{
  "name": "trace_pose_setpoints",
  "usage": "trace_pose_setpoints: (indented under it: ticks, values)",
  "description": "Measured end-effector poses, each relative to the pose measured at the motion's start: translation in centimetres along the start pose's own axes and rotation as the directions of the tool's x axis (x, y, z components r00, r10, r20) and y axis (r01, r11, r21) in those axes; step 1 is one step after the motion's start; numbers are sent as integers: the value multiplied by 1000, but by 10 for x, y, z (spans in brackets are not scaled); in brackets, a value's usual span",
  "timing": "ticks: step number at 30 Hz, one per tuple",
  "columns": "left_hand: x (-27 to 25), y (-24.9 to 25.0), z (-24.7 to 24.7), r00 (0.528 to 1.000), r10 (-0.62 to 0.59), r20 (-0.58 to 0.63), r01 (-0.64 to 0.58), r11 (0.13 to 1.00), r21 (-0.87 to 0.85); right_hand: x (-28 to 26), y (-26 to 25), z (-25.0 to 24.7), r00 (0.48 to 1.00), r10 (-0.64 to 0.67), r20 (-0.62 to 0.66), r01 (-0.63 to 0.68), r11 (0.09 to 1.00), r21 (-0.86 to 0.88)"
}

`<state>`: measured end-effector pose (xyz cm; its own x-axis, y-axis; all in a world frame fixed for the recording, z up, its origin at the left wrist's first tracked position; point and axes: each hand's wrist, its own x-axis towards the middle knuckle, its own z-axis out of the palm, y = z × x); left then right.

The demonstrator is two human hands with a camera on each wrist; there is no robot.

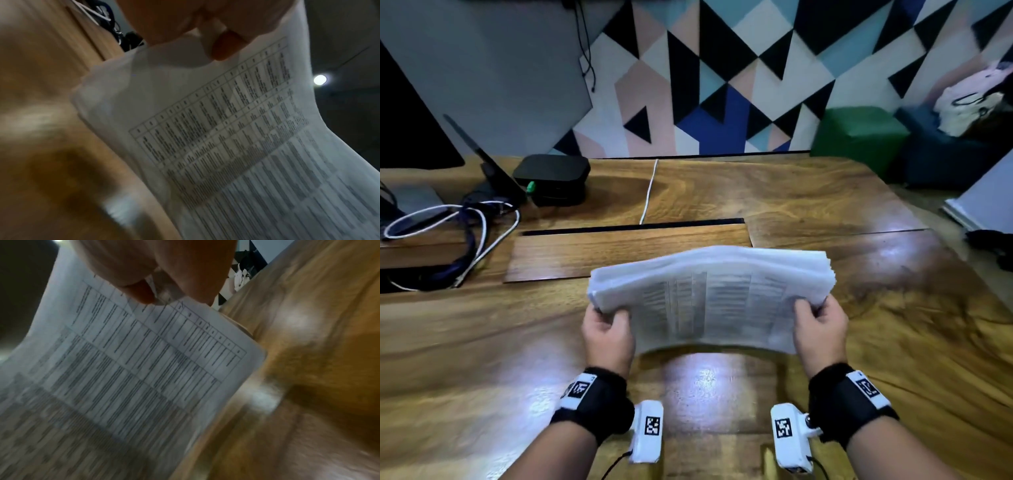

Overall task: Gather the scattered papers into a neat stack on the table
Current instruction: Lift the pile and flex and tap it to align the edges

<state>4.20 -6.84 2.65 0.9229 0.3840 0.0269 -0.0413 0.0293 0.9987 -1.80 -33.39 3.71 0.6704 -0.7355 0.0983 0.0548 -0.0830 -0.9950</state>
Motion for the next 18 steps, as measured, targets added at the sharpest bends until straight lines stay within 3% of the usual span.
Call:
trace_pose_setpoints:
  ticks: [3,8,10,14,18]
  values:
    - [6,5,2,1000,12,-20,-12,1000,-18,-2,-10,1,1000,-19,-7,20,998,61]
    - [-12,-8,-6,978,-175,-114,178,984,23,-19,14,-1,985,153,79,-151,988,-39]
    - [-8,-5,-2,981,-163,-107,169,984,58,-13,13,4,981,186,58,-185,982,-27]
    - [5,11,5,993,-69,-97,73,997,32,-3,-1,11,991,112,71,-112,994,-6]
    - [-2,-5,0,982,-167,-86,173,982,73,-11,13,2,983,170,69,-166,984,-64]
